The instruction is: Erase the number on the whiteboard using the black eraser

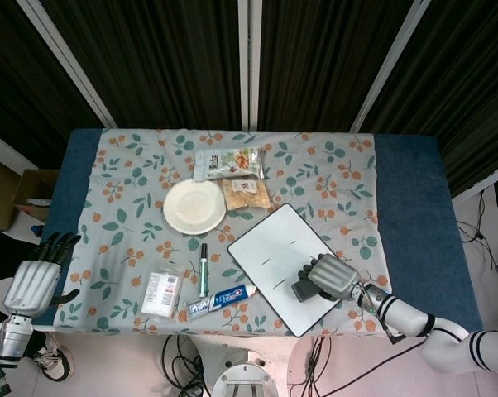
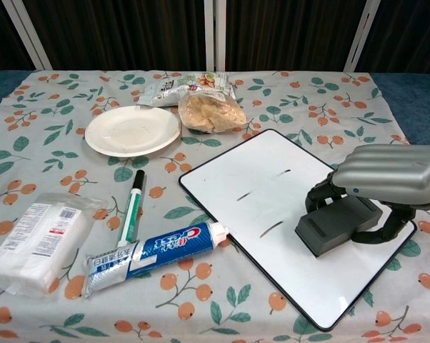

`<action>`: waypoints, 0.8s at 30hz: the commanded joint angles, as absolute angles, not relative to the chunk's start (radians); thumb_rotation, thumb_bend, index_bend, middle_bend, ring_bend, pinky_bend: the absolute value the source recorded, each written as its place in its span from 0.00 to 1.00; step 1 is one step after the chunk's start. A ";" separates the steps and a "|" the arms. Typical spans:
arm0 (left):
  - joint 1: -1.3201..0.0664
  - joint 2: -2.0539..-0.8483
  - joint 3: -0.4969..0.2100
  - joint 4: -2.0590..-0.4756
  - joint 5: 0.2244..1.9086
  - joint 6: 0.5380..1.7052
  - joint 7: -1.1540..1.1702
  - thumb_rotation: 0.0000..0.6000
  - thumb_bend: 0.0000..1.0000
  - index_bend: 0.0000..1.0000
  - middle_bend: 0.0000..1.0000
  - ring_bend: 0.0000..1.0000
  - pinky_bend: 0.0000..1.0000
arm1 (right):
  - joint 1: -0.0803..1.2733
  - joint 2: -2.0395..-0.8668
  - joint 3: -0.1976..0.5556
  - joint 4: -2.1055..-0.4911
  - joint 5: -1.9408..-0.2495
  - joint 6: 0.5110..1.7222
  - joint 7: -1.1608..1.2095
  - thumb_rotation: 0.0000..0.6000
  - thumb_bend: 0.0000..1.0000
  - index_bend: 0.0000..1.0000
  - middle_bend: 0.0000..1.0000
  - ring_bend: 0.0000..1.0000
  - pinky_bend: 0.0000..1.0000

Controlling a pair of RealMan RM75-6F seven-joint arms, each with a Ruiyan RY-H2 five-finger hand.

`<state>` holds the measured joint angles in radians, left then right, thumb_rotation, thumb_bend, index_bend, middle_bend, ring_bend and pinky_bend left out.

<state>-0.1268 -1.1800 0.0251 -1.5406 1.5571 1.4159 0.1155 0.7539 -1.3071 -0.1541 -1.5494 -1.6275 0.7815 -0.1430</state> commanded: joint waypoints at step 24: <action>-0.119 -1.169 0.023 -1.531 1.552 1.427 0.096 1.00 0.00 0.09 0.08 0.04 0.19 | 0.844 -1.652 0.086 -1.121 -1.482 0.776 -0.125 1.00 0.43 0.86 0.65 0.58 0.72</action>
